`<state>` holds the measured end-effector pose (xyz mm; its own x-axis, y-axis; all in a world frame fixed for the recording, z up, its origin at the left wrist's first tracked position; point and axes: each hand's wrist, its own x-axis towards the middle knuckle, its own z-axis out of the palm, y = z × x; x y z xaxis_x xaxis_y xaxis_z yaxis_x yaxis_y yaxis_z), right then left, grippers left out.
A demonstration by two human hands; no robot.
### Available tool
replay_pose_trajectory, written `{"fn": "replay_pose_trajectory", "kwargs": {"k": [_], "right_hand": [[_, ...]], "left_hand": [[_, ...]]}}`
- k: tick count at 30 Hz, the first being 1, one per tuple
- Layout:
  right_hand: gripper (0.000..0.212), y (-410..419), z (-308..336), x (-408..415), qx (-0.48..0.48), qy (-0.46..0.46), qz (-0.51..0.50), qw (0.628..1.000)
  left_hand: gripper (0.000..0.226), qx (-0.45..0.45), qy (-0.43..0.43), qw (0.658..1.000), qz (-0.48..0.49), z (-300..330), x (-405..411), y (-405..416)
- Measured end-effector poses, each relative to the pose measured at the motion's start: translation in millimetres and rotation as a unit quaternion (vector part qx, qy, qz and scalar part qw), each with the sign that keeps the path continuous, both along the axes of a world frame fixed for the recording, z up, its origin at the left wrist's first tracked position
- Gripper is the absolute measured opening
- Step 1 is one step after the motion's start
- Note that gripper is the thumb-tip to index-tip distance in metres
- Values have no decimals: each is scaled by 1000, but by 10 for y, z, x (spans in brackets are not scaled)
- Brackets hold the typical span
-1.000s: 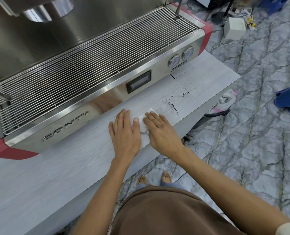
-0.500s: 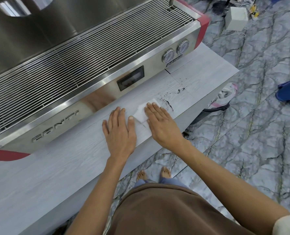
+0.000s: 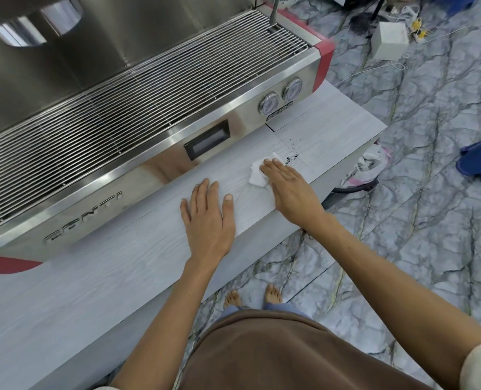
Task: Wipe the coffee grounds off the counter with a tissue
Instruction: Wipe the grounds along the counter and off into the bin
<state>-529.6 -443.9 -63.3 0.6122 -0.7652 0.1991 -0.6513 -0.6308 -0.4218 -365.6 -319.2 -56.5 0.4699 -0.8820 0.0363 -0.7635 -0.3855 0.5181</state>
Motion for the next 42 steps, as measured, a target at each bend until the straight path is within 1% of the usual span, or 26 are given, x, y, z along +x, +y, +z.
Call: {"fn": "replay_pose_trajectory", "kwargs": {"k": [6, 10, 15, 19, 24, 29, 37, 42], "right_hand": [[43, -27, 64, -65, 41, -59, 16, 997], [43, 87, 142, -43, 26, -70, 37, 997], [46, 316, 37, 76, 11, -31, 90, 995], [49, 424, -10, 146, -7, 7, 86, 996], [50, 492, 22, 345, -15, 17, 99, 995], [44, 365, 1, 491, -17, 9, 68, 997], [45, 221, -31, 433, -15, -7, -15, 1000], [47, 167, -23, 362, -15, 0, -44, 999]], "left_hand": [[65, -7, -1, 1000, 16, -4, -77, -79], [66, -5, -2, 1000, 28, -6, -90, -100], [64, -23, 17, 999, 45, -1, -110, -99], [65, -39, 27, 998, 50, 7, -108, -89], [62, -53, 44, 996, 57, 17, -111, -83], [62, -61, 48, 996, 54, 35, -87, -89], [66, -38, 28, 999, 27, -8, -44, -70], [68, -30, 28, 999, 20, -4, -39, -74]]}}
